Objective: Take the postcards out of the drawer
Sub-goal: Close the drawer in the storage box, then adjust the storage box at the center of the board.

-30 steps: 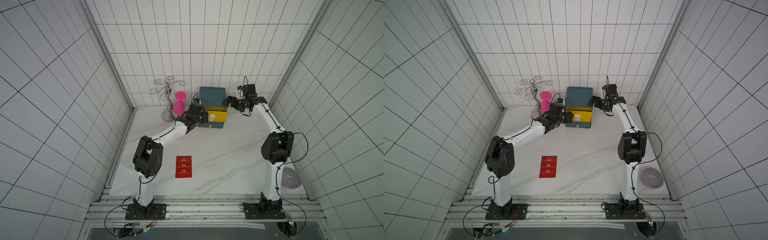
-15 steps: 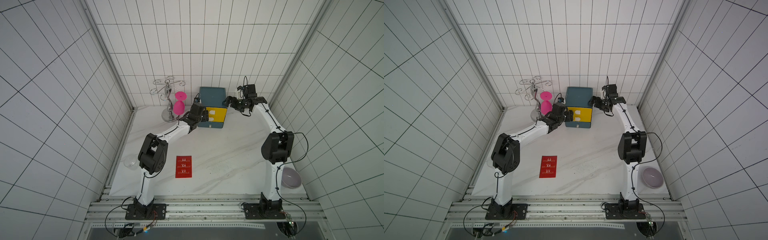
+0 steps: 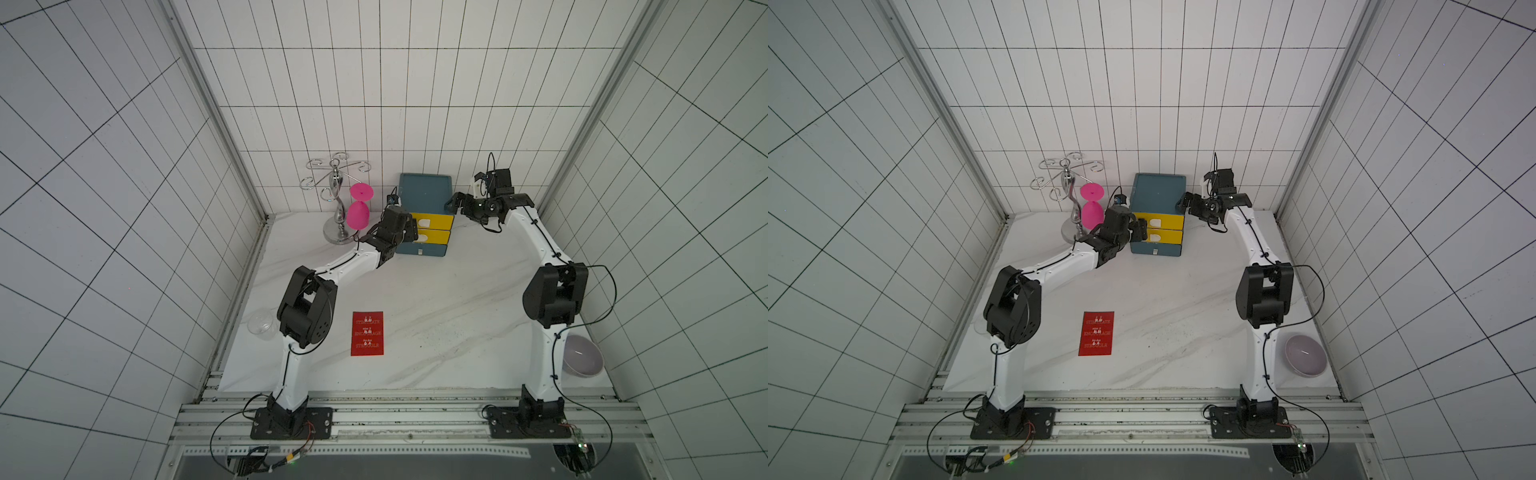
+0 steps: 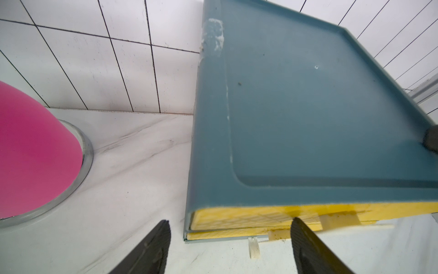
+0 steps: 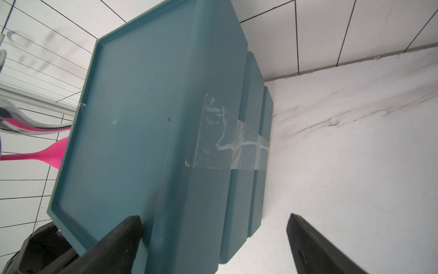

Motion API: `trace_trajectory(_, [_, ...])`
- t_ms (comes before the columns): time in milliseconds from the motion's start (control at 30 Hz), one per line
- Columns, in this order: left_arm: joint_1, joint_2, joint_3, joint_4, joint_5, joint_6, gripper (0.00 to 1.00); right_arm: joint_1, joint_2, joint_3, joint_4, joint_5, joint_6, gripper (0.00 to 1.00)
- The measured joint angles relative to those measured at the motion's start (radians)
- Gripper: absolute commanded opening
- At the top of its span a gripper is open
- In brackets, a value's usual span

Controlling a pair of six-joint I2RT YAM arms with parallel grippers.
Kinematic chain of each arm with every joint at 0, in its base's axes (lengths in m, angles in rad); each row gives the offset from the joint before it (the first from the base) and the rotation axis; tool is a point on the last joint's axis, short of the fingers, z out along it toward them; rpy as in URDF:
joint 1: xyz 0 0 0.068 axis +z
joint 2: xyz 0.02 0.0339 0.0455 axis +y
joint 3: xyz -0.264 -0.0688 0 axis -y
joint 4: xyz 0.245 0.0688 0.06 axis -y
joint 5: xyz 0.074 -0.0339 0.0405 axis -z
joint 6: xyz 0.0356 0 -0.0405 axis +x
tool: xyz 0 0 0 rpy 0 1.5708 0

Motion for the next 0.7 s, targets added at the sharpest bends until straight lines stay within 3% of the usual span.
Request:
trace_trajectory(200, [0.001, -0.191, -0.199, 0.072, 0.001, -0.002, 0.81, -0.020, 0.001, 0.031, -0.032, -0.022, 0.005, 0.99])
trace_trajectory(433, [0.040, -0.309, -0.164, 0.123, 0.152, 0.026, 0.82, -0.039, -0.038, 0.070, -0.013, -0.109, 0.067, 0.99])
trace_trajectory(533, [0.102, -0.300, -0.108, 0.121, 0.278, 0.015, 0.83, -0.040, -0.146, -0.077, 0.095, -0.155, 0.133, 0.97])
trace_trajectory(700, [0.222, -0.177, 0.066, 0.122, 0.555, -0.052, 0.83, -0.043, -0.426, -0.541, 0.420, -0.223, 0.327, 0.93])
